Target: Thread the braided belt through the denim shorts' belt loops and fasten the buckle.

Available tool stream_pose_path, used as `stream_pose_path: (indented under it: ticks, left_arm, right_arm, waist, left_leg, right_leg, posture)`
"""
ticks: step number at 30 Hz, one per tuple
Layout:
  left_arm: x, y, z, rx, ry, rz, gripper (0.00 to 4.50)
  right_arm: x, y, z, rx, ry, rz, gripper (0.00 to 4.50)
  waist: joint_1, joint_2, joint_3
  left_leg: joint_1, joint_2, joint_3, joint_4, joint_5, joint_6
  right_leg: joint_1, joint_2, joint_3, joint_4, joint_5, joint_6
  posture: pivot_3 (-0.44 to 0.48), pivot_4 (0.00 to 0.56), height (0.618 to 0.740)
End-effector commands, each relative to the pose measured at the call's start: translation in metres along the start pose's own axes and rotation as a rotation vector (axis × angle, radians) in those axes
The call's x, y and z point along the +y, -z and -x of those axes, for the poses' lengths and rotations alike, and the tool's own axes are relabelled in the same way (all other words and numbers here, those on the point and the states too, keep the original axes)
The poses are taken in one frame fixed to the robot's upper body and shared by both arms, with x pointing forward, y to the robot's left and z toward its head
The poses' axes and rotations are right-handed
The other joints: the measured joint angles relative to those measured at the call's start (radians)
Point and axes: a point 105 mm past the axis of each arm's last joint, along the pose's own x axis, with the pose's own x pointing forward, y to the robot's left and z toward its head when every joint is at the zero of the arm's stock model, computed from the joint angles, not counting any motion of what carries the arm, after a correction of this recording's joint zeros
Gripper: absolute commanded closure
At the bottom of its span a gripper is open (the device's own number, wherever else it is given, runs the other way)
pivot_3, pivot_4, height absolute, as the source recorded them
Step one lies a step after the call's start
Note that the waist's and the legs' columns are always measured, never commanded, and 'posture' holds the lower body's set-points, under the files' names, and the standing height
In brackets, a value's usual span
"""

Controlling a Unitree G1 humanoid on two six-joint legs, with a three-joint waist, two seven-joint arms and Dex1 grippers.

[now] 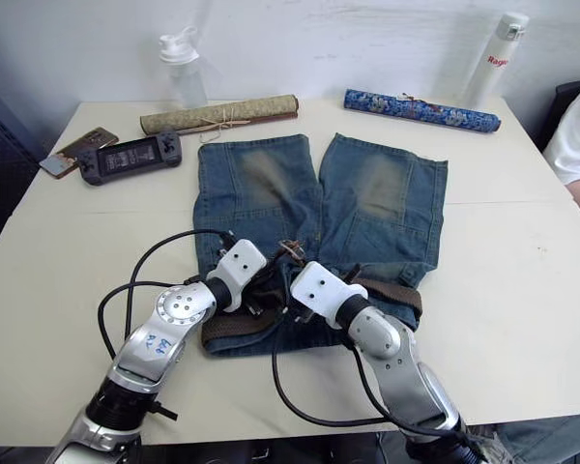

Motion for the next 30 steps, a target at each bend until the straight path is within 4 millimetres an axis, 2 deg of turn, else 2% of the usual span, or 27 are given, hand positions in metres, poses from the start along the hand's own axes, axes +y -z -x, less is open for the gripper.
stream_pose_path:
  ticks: [1,5,9,17,19,21,23,28,30]
  left_arm:
    - [-0.011,-0.027,-0.007,-0.123,0.042,-0.066,4.50]
    - [-0.018,-0.036,-0.011,-0.195,0.059,-0.062,4.50]
    - [-0.006,-0.044,-0.014,-0.269,-0.012,0.011,4.50]
    - [-0.014,-0.039,-0.015,-0.268,0.030,0.005,4.50]
    - [-0.016,-0.037,-0.016,-0.261,0.038,0.011,4.50]
    - [-0.018,-0.036,-0.017,-0.253,0.053,0.021,4.50]
    - [-0.019,-0.035,-0.018,-0.247,0.060,0.033,4.50]
    - [-0.022,-0.031,-0.021,-0.232,0.075,0.030,4.50]
    - [-0.024,-0.030,-0.023,-0.226,0.083,0.029,4.50]
  right_arm:
    - [0.025,-0.016,-0.003,-0.080,-0.145,0.018,4.48]
    - [0.031,-0.017,-0.004,-0.091,-0.222,0.023,4.48]
    - [0.034,-0.010,0.000,-0.074,-0.269,-0.005,4.48]
    - [0.032,-0.004,0.004,-0.056,-0.290,0.026,4.48]
    - [0.022,-0.001,0.003,-0.037,-0.223,0.022,4.48]
    - [0.011,0.001,0.005,-0.018,-0.151,-0.031,3.45]
    - [0.006,0.002,0.010,-0.004,-0.138,-0.039,2.73]
    - [-0.016,-0.010,0.039,-0.013,-0.095,-0.110,0.53]
    - [-0.032,-0.018,0.052,-0.025,-0.064,-0.112,0.53]
  waist:
    - [0.000,0.000,0.000]
    - [0.000,0.000,0.000]
    - [0.000,0.000,0.000]
    - [0.000,0.000,0.000]
    - [0.000,0.000,0.000]
    - [0.001,0.000,0.000]
    - [0.001,0.000,0.000]
    - [0.007,0.000,0.000]
    - [0.010,0.000,0.000]
  left_leg:
    - [0.000,0.000,0.000,0.000,0.000,0.000]
    - [0.000,0.000,0.000,0.000,0.000,0.000]
    - [0.000,0.000,0.000,0.001,0.000,0.001]
    - [0.000,0.000,0.000,0.001,0.000,0.001]
    - [0.000,0.000,0.000,0.001,0.000,0.001]
    - [0.000,0.000,0.000,0.001,0.000,0.001]
    - [0.000,0.000,-0.001,0.001,0.000,0.001]
    - [0.000,-0.001,-0.001,0.002,0.000,0.003]
    - [0.000,-0.001,-0.001,0.002,-0.001,0.003]
  right_leg:
    - [0.000,0.000,0.000,0.000,0.000,0.000]
    - [0.000,0.000,-0.001,0.000,0.000,0.000]
    - [0.001,0.000,-0.002,0.000,0.000,0.000]
    - [0.001,0.000,-0.008,0.000,0.000,0.000]
    - [0.001,0.000,-0.008,0.000,0.000,0.000]
    - [0.001,0.000,-0.008,0.000,0.000,0.000]
    - [0.002,0.000,-0.008,0.000,0.000,0.000]
    - [0.002,0.000,-0.008,0.000,0.000,0.000]
    - [0.002,0.000,-0.008,0.000,0.000,0.000]
  posture:
    - [0.000,0.150,0.717]
    - [0.000,0.150,0.717]
    - [0.000,0.150,0.717]
    - [0.000,0.150,0.717]
    - [0.000,0.150,0.717]
    - [0.000,0.150,0.717]
    - [0.000,0.150,0.717]
    - [0.000,0.150,0.717]
    - [0.000,0.150,0.717]
